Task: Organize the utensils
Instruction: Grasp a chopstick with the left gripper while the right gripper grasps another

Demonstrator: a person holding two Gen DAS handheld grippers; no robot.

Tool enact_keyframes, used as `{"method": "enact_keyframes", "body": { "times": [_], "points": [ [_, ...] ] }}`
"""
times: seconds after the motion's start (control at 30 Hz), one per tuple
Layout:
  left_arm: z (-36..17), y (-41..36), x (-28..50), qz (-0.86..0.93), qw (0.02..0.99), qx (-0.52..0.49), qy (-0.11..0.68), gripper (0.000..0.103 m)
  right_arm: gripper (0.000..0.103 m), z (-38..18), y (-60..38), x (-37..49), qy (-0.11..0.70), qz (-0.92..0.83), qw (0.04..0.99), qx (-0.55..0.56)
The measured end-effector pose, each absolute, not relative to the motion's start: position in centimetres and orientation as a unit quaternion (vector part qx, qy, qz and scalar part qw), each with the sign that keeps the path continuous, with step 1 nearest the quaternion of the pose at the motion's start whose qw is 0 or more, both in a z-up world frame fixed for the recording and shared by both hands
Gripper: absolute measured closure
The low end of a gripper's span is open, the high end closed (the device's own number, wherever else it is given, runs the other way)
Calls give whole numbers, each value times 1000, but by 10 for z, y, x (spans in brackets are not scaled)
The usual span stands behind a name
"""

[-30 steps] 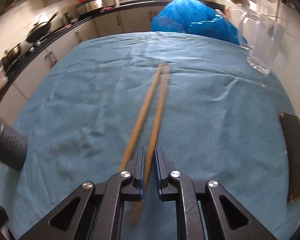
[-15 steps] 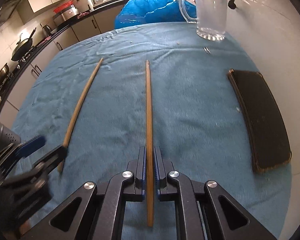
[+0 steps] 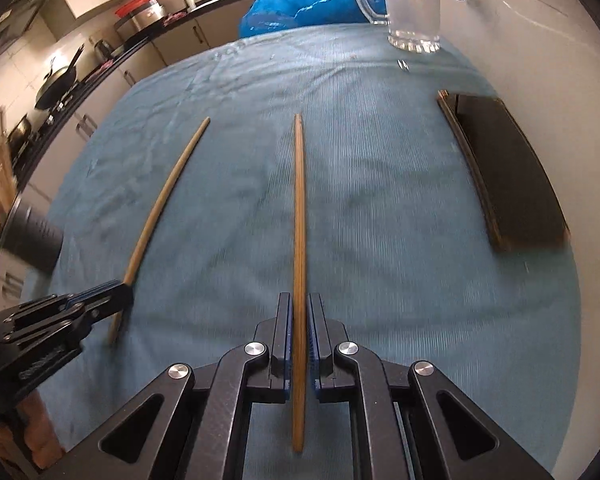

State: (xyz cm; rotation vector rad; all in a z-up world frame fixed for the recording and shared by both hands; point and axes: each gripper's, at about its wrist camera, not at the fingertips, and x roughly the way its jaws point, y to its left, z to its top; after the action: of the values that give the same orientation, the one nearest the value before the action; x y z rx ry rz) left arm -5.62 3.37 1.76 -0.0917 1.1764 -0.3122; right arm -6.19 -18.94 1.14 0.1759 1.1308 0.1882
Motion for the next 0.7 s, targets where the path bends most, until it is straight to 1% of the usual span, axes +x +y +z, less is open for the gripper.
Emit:
{"method": "enact_keyframes", "body": {
  "times": [0.1, 0.13, 0.17, 0.2, 0.23, 0.27, 0.3, 0.33, 0.37, 0.47, 0.63, 0.7],
  "points": [
    [21, 42, -85, -168, 809, -41, 561, 96, 95, 13, -193, -88, 537, 94, 834, 85],
    [24, 44, -91, -175, 808, -38, 562, 96, 92, 14, -194, -94, 539, 100, 832, 86],
    [30, 46, -97, -183, 806, -37, 562, 96, 83, 14, -194, -98, 542, 106, 829, 87],
    [33, 46, -101, -188, 807, -38, 559, 96, 77, 15, -195, -101, 544, 111, 827, 88],
    [40, 47, -104, -194, 809, -38, 554, 95, 67, 16, -195, -103, 542, 110, 829, 84],
    [45, 47, -106, -197, 812, -36, 549, 93, 65, 17, -195, -103, 539, 107, 832, 80],
    [51, 47, -105, -196, 818, -29, 539, 89, 65, 19, -194, -102, 536, 100, 835, 71],
    [54, 47, -103, -190, 823, -24, 534, 79, 65, 21, -195, -99, 533, 95, 838, 68],
    [57, 46, -100, -182, 829, -19, 529, 71, 65, 22, -196, -95, 529, 94, 840, 69],
    [60, 41, -85, -171, 836, -10, 521, 71, 65, 24, -195, -76, 524, 85, 845, 66],
    [49, 25, -40, -145, 837, 10, 528, 71, 65, 19, -186, -41, 532, 78, 842, 46],
    [39, 16, -19, -133, 833, 18, 536, 71, 68, 15, -184, -25, 538, 70, 839, 35]
  ]
}}
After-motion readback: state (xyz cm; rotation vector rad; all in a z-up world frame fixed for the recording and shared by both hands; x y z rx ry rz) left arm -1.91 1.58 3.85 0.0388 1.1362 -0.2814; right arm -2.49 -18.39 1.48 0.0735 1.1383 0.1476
